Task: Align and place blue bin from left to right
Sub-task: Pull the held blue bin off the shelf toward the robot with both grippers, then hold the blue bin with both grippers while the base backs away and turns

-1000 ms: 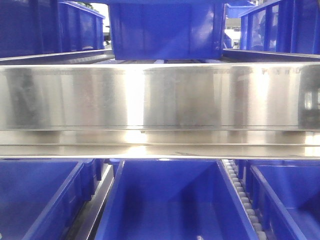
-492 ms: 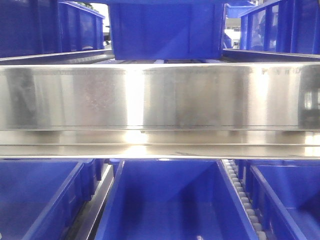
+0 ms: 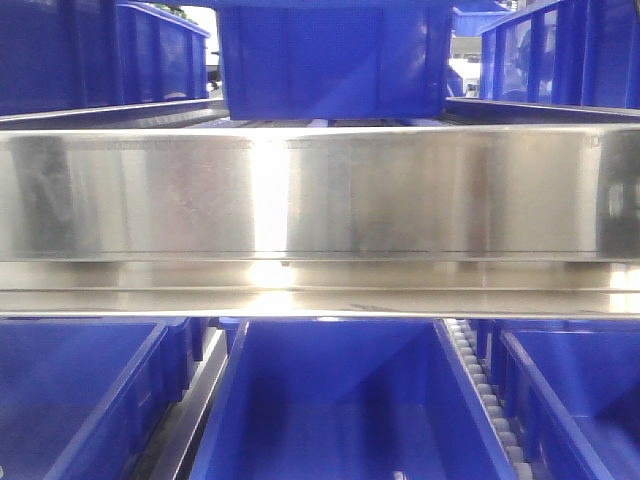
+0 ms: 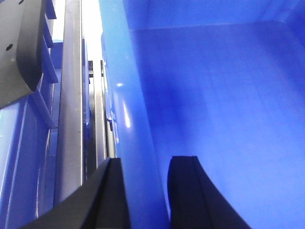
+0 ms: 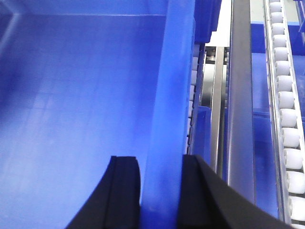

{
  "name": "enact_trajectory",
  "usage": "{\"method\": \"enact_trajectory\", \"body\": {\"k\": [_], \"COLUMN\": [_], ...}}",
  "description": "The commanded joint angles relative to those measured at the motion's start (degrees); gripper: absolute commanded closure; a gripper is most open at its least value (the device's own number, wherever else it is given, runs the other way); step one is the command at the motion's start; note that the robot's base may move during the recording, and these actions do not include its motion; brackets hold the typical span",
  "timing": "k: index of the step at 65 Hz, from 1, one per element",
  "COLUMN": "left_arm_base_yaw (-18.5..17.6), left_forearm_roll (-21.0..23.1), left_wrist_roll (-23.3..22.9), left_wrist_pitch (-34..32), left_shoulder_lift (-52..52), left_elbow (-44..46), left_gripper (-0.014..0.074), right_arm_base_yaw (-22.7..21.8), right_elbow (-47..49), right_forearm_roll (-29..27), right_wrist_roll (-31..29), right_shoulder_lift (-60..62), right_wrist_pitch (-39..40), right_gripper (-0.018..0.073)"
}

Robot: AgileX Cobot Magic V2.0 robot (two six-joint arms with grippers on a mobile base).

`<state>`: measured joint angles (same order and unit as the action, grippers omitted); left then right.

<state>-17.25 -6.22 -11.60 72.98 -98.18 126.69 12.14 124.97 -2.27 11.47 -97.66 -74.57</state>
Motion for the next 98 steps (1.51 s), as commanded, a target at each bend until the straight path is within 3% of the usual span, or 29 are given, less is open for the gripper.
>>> {"method": "enact_trajectory", "body": {"k": [1, 98], "left_arm_base_yaw": [0.19, 0.19], "left_forearm_roll": [-1.93, -2.03], "left_wrist_roll": [0.92, 0.92], "left_wrist_pitch": [-4.15, -4.26], "left_shoulder_lift": [1.75, 1.31], "left_elbow": [0.91, 0.91], "left_gripper": [0.0615, 0.0615], "right_arm_base_yaw": [-0.61, -0.61], "right_elbow": [1.16, 1.16], "right_forearm_roll": [3.66, 3.66], "right_wrist_roll": [-1.64, -1.64], "right_shoulder_lift": [1.81, -0.09], "right_wrist_pitch": [4.60, 4.60], "right_gripper": [0.0634, 0.0634]}}
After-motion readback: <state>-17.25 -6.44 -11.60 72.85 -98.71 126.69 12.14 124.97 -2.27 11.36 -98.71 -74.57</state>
